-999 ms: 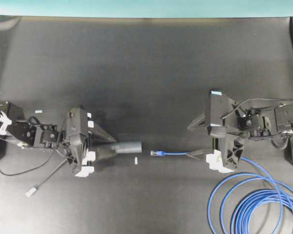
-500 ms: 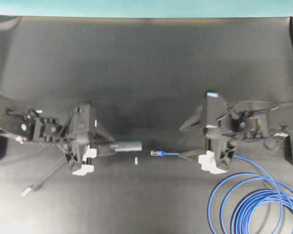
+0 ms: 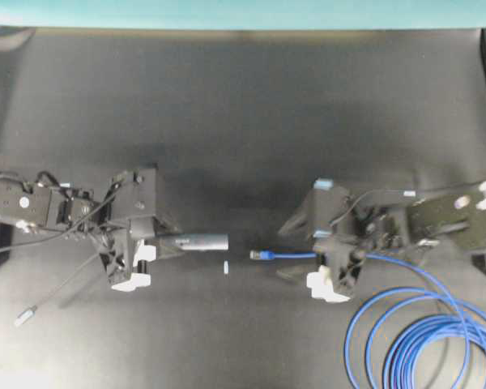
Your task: Insert the LAN cable into the hub.
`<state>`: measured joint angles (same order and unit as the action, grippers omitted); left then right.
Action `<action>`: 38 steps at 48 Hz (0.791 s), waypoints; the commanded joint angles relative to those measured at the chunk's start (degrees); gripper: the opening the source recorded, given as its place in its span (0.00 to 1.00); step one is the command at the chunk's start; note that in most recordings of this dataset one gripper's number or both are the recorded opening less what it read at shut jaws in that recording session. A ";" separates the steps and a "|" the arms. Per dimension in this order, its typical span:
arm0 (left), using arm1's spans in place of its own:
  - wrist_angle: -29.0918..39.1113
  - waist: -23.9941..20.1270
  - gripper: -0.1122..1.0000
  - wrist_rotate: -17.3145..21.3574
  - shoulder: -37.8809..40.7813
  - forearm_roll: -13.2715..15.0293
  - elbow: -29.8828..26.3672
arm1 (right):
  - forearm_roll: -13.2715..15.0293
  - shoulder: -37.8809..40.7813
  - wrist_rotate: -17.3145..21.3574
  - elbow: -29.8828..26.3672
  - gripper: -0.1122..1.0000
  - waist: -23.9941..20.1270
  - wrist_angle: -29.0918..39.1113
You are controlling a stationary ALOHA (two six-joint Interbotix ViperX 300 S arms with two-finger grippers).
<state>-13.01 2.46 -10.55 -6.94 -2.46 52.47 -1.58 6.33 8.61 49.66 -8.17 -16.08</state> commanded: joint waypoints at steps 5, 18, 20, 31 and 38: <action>-0.09 0.70 0.35 -0.18 -0.88 -0.18 -0.97 | -0.09 2.29 0.09 -2.02 0.81 -0.35 -0.62; 0.09 0.79 0.35 -0.44 -0.88 -0.18 -0.79 | -0.18 3.78 0.44 -2.37 0.72 0.18 0.79; 0.18 0.88 0.35 -0.44 -0.88 -0.09 -0.79 | -0.53 3.87 0.53 -2.37 0.65 0.35 0.79; 0.09 0.97 0.35 -0.44 -0.88 -0.18 -0.79 | -0.53 4.75 0.35 -3.34 0.22 1.23 0.53; 0.18 1.05 0.35 -0.44 -0.88 -0.18 -0.62 | -0.62 4.39 0.44 -3.25 0.19 1.14 0.53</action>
<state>-12.57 3.34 -10.90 -6.94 -2.46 52.47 -2.02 10.81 8.70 47.02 -6.24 -15.12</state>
